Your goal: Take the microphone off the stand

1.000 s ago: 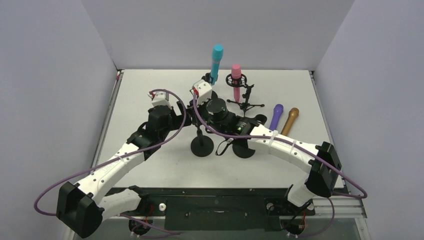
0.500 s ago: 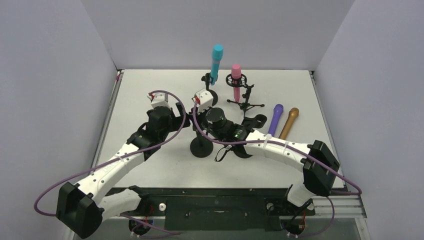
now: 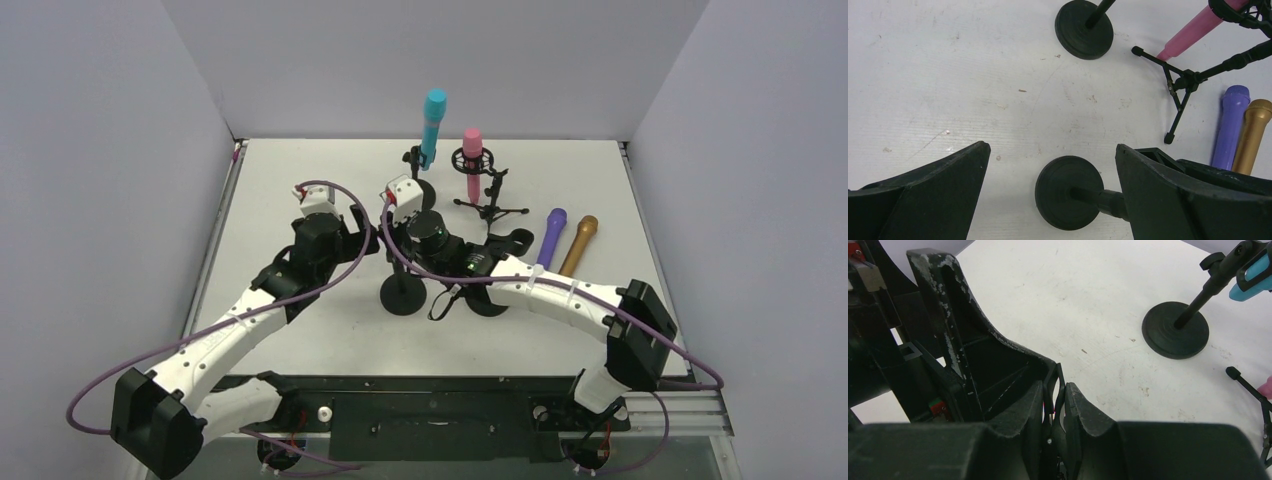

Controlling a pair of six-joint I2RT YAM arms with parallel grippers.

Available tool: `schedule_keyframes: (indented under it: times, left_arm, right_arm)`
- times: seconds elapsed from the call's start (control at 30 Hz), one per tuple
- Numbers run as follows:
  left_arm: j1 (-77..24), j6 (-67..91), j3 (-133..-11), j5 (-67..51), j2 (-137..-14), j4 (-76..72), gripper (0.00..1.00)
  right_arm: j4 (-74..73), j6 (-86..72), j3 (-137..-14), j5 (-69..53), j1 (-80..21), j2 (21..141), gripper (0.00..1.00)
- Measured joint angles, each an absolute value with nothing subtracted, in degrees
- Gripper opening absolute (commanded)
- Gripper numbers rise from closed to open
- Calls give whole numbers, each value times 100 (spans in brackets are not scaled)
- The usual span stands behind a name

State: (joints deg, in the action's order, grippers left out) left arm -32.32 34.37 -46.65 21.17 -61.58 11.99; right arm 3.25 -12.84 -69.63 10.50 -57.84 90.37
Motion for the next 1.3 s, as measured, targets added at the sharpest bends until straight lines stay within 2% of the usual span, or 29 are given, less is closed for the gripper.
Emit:
schedule_keyframes:
  times: [0.13,0.33,0.5,0.7,0.83,1.07,1.13,1.3]
  left_arm:
    - [-3232,3382,-4703,2075,-6149,1227,96]
    - [-3229,3310,-4720,2099,-6062,1378,96]
    - [-3175,3242,-4797,2185,-5999,1559,96]
    - [-2932,3214,-4925,2117,-5870,1658,96]
    - [-2648,3179,-4956,2012,-5780,1710,96]
    - [-2261,3116,-4956,1800,-5592,1793,96]
    - [-2191,3105,-4956,1730,-5566,1793,96]
    - [-2110,3098,-4956,1603,-5551,1802,96]
  right_arm:
    - [-226,-1369,-7255,1050,-5782,9074,31]
    - [-1319,-1505,-7929,1041,-5776,9351,48]
    - [-2263,-1562,-8805,1076,-5771,9712,52]
    - [-3170,-1623,-10051,1083,-5784,9992,53]
    - [-3771,-1662,-10628,1151,-5819,10130,52]
    - [-4652,-1673,-10711,1179,-5927,10457,46]
    - [-4829,-1664,-10768,1181,-5946,10619,40]
    - [-4980,-1581,-10945,1326,-5961,10768,10]
